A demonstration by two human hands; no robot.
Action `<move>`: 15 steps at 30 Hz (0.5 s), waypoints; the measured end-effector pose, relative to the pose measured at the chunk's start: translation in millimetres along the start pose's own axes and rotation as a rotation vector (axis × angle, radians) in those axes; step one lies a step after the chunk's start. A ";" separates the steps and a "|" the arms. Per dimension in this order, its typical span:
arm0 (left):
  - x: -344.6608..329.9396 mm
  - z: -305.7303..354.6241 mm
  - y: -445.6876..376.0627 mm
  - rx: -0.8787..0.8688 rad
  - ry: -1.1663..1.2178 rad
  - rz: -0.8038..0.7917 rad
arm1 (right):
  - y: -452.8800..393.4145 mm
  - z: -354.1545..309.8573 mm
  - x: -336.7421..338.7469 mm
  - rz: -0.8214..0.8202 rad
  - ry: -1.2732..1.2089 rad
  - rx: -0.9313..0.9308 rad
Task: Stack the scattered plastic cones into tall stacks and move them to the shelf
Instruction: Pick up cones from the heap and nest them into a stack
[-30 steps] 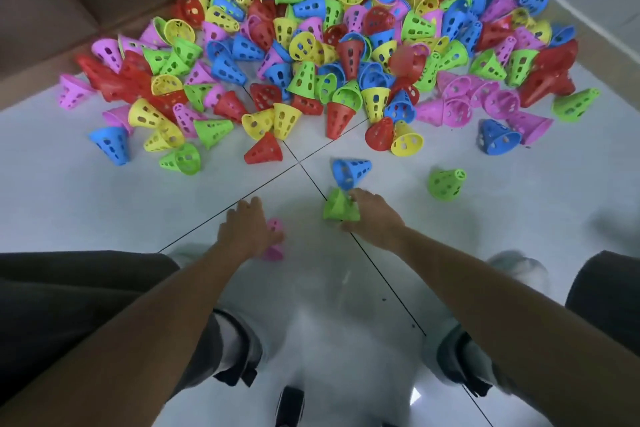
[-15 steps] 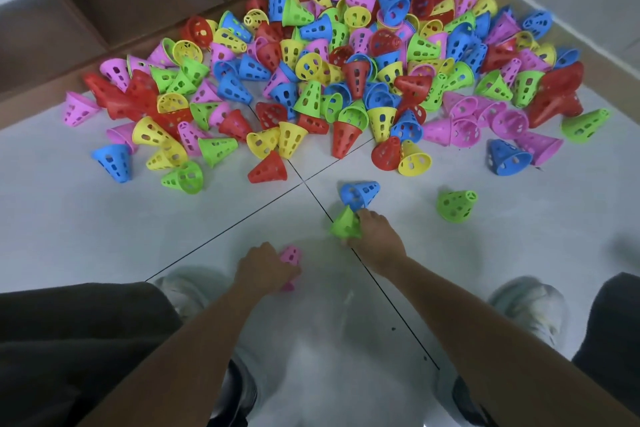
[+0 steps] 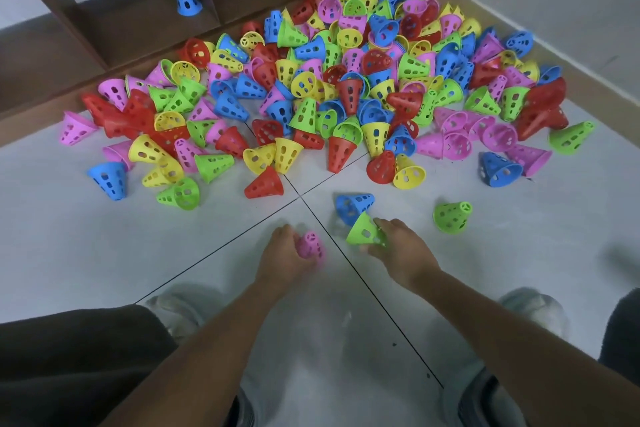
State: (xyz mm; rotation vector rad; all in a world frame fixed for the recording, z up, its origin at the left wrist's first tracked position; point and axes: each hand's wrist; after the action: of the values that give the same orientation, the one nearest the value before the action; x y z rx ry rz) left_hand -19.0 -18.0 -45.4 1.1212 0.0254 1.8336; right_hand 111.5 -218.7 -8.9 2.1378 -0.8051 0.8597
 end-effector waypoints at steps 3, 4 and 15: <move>12.1 -0.8 -4.6 -0.112 -0.232 -0.048 | 6.6 -6.3 4.6 -0.001 -0.019 -0.025; 18.7 0.4 -5.8 -0.139 -0.312 -0.068 | 8.1 -8.6 6.1 -0.004 -0.033 -0.037; 156.5 31.5 19.3 -0.336 -0.879 -0.350 | 10.5 -60.4 20.1 -0.017 -0.016 0.064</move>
State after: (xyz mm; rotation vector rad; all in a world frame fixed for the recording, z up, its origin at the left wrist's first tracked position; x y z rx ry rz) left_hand -30.4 71.5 87.7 1.4703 -0.5407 0.8880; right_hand 95.5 -183.9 43.0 2.2060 -0.7763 0.8718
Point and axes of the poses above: each hand's wrist, its own y-axis away from the middle knuckle, its own x-axis out of the back of the hand, z = x × y, and after that the axes turned 1 degree about -z, right-handed
